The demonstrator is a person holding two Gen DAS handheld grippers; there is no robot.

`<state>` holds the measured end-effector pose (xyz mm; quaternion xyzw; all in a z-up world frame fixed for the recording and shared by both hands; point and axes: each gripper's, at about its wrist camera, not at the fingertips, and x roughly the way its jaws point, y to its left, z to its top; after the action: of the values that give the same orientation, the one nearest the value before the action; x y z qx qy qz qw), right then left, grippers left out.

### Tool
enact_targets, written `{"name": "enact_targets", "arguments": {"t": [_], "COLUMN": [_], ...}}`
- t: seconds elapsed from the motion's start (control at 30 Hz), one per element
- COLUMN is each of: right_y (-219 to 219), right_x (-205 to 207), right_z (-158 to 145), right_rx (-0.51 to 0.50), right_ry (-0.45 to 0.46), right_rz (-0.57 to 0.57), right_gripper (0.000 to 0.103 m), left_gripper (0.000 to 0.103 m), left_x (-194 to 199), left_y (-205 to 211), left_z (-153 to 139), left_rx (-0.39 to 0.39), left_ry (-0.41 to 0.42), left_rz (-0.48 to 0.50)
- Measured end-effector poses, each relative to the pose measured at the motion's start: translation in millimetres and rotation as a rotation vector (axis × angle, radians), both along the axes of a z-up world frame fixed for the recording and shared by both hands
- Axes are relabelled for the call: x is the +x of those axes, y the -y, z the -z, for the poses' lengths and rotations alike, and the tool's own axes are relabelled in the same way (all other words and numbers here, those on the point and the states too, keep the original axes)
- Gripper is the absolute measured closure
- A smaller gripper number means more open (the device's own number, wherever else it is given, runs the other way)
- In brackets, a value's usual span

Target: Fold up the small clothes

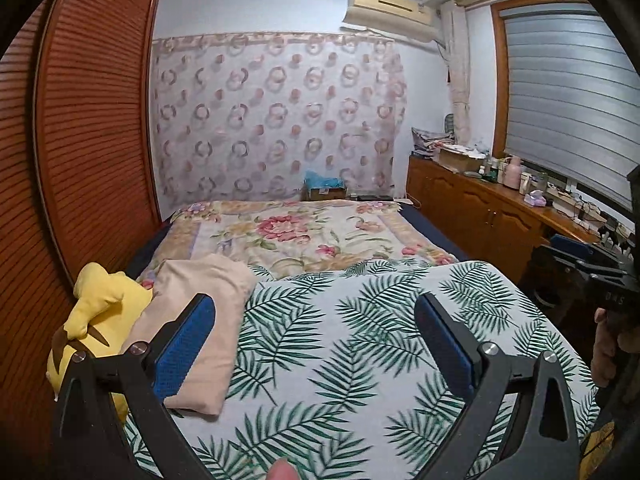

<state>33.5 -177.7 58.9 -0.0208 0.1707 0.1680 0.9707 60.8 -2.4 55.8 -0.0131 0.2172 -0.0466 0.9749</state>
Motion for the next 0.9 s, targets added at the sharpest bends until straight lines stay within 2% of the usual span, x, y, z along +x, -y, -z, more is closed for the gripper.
{"name": "enact_targets", "arguments": {"t": [0.23, 0.4, 0.9], "right_y": [-2.5, -4.9, 5.5], "right_x": [-28.5, -19.9, -15.5], "right_z": [9.5, 19.6, 22.3], "right_rx": [0.016, 0.029, 0.023], "right_ry": [0.033, 0.028, 0.030], "right_rz": [0.037, 0.050, 0.059], "right_gripper": [0.022, 0.022, 0.022], "left_gripper": [0.003, 0.003, 0.003], "left_x": [-6.6, -10.0, -11.6], "left_y": [15.8, 20.0, 20.5], "left_z": [-6.2, -6.3, -5.2], "left_rx": [0.002, -0.011, -0.008], "left_ry": [0.002, 0.007, 0.006], "left_rz": [0.017, 0.028, 0.024]}}
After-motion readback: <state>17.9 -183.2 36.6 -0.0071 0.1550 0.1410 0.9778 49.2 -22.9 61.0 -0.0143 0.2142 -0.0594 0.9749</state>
